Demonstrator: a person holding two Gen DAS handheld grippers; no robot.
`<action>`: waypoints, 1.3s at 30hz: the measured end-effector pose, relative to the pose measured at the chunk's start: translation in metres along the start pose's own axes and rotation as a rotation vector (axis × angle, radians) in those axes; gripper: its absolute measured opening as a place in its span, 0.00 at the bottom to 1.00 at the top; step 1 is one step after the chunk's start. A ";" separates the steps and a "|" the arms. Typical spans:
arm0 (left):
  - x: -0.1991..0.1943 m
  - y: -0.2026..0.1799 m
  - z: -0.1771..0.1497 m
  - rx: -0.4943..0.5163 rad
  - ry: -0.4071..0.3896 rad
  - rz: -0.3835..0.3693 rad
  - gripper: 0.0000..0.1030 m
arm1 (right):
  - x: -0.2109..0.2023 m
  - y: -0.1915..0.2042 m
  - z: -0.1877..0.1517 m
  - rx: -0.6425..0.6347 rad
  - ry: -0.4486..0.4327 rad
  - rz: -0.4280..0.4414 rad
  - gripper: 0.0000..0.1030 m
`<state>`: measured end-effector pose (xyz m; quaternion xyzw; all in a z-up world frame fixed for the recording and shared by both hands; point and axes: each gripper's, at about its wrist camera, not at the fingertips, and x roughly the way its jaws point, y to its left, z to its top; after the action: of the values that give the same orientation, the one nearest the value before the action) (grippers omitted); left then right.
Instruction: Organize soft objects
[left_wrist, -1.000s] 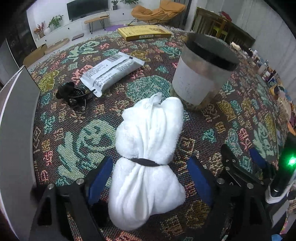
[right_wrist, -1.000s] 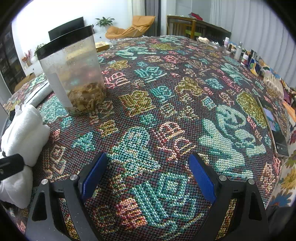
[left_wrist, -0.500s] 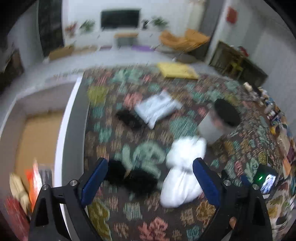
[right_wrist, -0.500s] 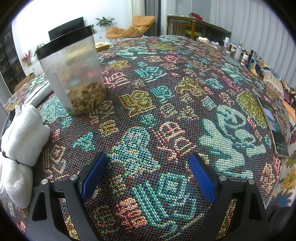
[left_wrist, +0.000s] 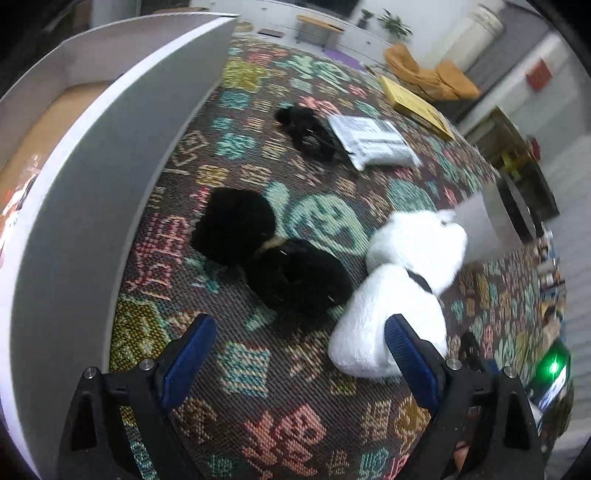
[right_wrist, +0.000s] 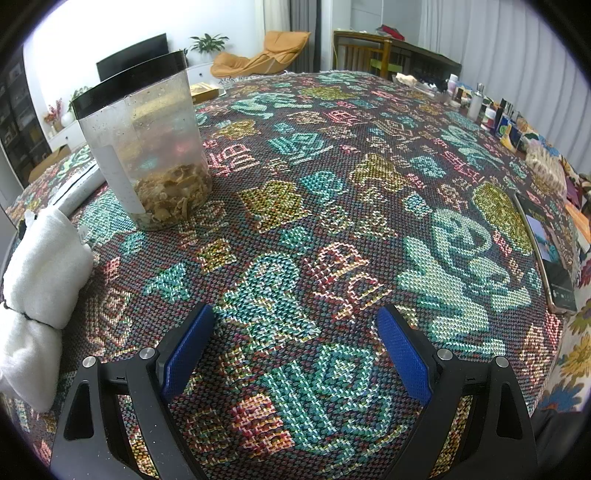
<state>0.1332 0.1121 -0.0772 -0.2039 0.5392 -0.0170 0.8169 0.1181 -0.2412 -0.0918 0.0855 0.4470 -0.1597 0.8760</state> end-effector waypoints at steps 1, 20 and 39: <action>0.002 0.004 0.002 -0.030 0.000 -0.007 0.90 | 0.000 0.000 0.000 0.000 0.000 0.000 0.89; 0.049 0.000 0.048 0.004 -0.006 -0.024 0.97 | 0.000 0.000 0.000 0.000 0.000 0.000 0.89; 0.029 -0.008 0.070 0.099 -0.026 0.082 0.97 | 0.000 0.000 0.000 0.000 0.000 0.001 0.89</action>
<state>0.2091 0.1199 -0.0768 -0.1410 0.5351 -0.0075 0.8329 0.1181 -0.2413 -0.0918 0.0857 0.4469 -0.1596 0.8761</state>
